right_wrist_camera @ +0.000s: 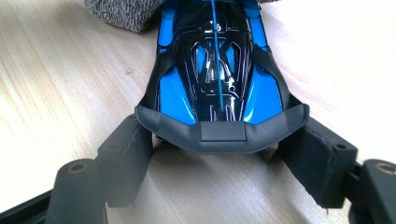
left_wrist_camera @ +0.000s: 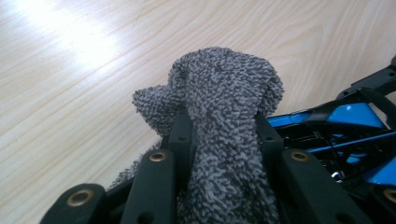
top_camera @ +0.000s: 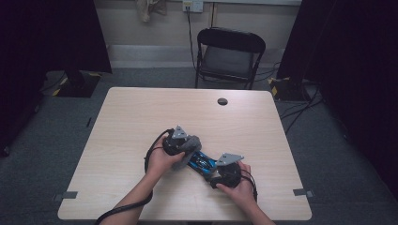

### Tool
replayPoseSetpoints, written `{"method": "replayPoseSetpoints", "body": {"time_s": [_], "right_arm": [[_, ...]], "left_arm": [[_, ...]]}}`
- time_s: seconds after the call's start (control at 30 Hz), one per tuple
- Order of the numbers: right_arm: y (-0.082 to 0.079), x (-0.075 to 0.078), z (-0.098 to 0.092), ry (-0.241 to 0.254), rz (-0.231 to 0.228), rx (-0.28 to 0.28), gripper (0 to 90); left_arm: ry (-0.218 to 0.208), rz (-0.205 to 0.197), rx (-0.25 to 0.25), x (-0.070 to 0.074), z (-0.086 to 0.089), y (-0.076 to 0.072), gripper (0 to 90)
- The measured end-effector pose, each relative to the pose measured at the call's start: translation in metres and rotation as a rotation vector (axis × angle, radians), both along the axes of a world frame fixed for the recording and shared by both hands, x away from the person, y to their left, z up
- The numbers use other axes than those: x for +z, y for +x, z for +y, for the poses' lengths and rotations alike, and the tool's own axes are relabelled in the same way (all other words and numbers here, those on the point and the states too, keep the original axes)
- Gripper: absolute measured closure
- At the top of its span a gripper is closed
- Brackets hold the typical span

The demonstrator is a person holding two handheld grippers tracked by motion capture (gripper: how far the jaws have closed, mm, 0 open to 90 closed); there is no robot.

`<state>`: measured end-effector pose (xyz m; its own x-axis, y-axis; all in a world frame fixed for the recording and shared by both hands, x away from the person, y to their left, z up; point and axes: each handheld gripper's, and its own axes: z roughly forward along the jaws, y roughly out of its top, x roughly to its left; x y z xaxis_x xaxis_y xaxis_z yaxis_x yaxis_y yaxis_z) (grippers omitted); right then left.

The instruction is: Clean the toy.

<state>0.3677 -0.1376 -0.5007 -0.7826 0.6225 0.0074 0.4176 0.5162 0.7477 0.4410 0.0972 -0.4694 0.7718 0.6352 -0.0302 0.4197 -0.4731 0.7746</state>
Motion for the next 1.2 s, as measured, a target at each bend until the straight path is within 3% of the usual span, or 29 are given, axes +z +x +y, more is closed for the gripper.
{"method": "replayPoseSetpoints", "body": {"time_s": [0.63,1.2], "right_arm": [[0.0,0.0,0.0,0.001,0.0,-0.001,26.8],[0.0,0.0,0.0,0.001,0.0,-0.001,26.8]], "left_arm": [[-0.005,0.004,0.045,-0.004,0.013,0.003,67.8],[0.021,0.006,0.083,-0.006,0.028,0.005,67.6]]}}
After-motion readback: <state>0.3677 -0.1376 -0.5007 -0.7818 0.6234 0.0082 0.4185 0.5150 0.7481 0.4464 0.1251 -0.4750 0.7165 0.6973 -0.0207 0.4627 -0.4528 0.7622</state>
